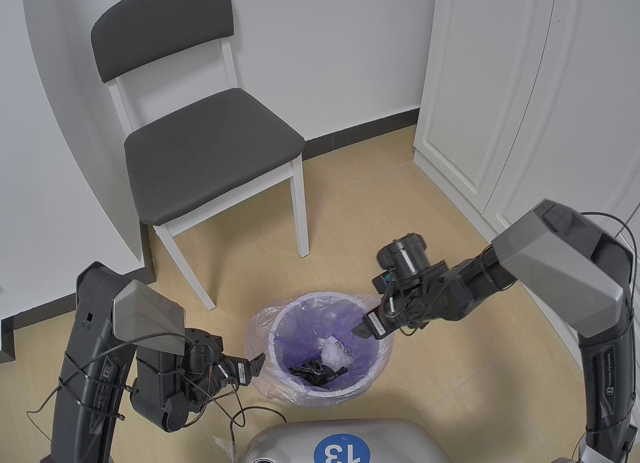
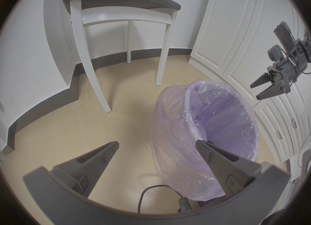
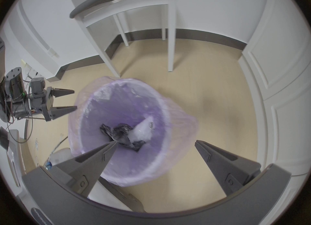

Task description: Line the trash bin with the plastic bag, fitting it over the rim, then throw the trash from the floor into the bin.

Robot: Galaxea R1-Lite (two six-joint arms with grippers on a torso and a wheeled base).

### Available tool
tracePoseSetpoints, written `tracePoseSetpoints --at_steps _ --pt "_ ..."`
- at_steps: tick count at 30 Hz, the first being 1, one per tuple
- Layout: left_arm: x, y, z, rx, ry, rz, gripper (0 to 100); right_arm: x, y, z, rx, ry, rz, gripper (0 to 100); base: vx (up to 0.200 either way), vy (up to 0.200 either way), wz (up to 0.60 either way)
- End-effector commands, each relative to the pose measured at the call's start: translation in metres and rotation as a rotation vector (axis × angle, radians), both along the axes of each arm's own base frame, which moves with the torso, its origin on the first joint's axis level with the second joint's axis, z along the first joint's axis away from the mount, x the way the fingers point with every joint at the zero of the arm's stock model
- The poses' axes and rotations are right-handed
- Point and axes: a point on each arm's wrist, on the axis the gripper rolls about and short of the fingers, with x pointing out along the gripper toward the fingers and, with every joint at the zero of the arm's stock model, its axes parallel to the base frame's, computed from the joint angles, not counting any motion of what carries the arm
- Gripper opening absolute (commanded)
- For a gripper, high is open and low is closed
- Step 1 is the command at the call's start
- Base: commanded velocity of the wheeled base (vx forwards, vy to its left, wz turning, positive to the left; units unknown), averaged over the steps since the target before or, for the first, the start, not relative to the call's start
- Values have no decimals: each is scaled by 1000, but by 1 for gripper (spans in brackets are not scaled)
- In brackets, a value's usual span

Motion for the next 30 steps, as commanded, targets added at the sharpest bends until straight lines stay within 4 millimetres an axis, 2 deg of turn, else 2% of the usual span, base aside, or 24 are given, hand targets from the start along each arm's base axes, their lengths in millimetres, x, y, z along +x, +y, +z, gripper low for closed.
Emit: tracePoseSetpoints --at_steps 1,4,7,10,19,25,26,28,30 --pt "1 0 2 -6 -17 2 100 6 -42 9 -21 1 -70 100 0 0 0" --pt "1 0 2 -7 -17 1 100 10 -48 1 -33 16 -80 100 0 0 0" --pt "1 0 2 -6 -17 2 100 22 -51 -24 -55 38 -85 100 0 0 0" --pt "1 0 2 -6 -17 0 100 36 -52 -37 -61 36 -95 100 0 0 0" --pt "1 -1 1 -4 -17 1 100 85 -54 -58 -56 16 -147 100 0 0 0" --pt "0 -1 1 2 -15 5 100 107 -50 -64 -70 44 -146 100 0 0 0" --pt "0 -1 1 2 -15 5 100 110 -49 -65 -68 44 -143 100 0 0 0" --pt "-1 -1 1 3 -13 4 100 109 -47 -84 -86 82 -98 100 0 0 0" --pt "-3 0 0 7 -3 7 100 108 -42 -90 -85 72 -26 100 0 0 0"
